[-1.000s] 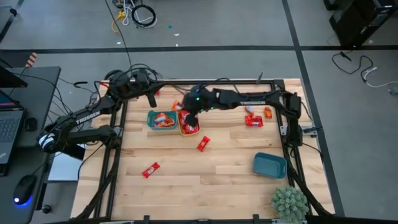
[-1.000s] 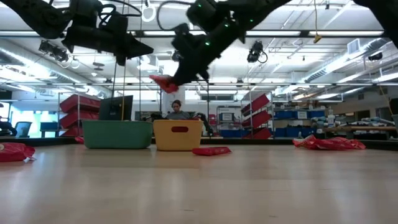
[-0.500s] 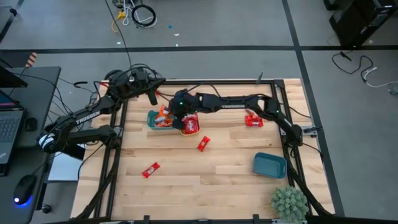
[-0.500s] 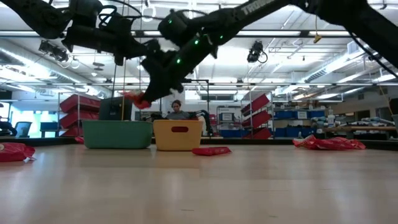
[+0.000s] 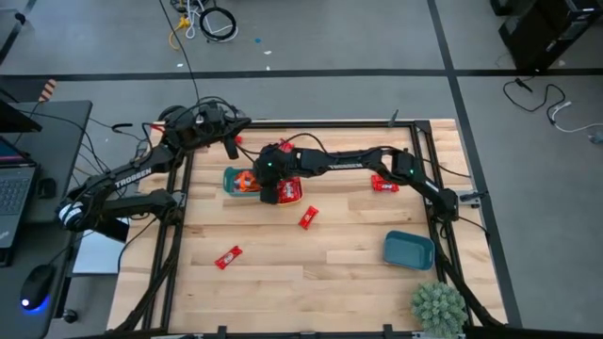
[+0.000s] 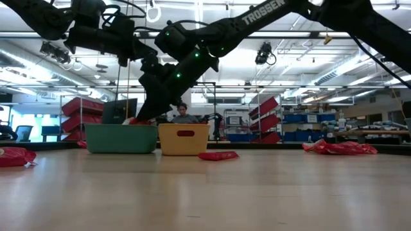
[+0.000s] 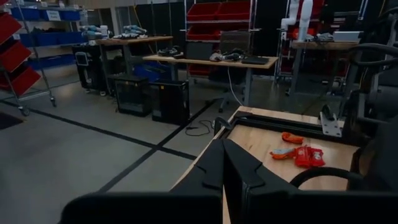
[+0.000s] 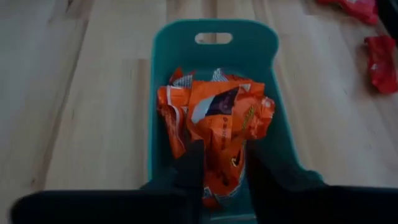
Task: Sort candy
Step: Put the orange candy into the green bin
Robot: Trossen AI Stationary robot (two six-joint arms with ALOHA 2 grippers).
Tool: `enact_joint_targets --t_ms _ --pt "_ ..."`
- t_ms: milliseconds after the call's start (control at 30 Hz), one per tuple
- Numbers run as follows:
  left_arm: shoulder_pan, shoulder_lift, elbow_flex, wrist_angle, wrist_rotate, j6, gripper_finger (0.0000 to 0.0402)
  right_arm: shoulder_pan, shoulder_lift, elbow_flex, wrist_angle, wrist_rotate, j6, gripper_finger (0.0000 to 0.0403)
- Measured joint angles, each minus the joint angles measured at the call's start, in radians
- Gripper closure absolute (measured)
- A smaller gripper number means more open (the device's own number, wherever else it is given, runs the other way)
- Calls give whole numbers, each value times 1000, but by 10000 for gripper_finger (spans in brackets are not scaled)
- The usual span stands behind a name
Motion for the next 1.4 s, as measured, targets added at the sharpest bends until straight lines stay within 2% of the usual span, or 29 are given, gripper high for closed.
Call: enact_joint_targets --t_ms 233,367,433,500,667,733,900,1033,1200,1400 --pt "0 0 0 0 0 -1 401 12 -6 0 -10 0 -41 214" --pt "0 0 0 0 0 -1 401 12 -62 0 -79 0 -61 201" --pt "0 0 0 0 0 -1 401 12 -106 0 -137 0 -67 216" --pt "0 0 0 -1 0 -1 401 13 -153 0 -210 0 -97 248" --pt "0 -1 0 -12 3 -1 401 7 -274 -66 -354 22 -162 374" --pt "0 -10 0 -41 22 10 401 -2 -331 -125 -404 55 -165 391" --pt "-2 -60 0 -82 39 31 401 -12 -521 -365 -484 277 -68 400" --pt "-2 -85 0 -93 39 31 401 -24 -693 -609 -456 285 55 401" --pt "-2 -77 0 -100 39 32 401 -91 -874 -883 -376 292 216 394" --pt "-2 -60 0 -108 39 27 401 -224 -963 -1085 -268 370 354 347"
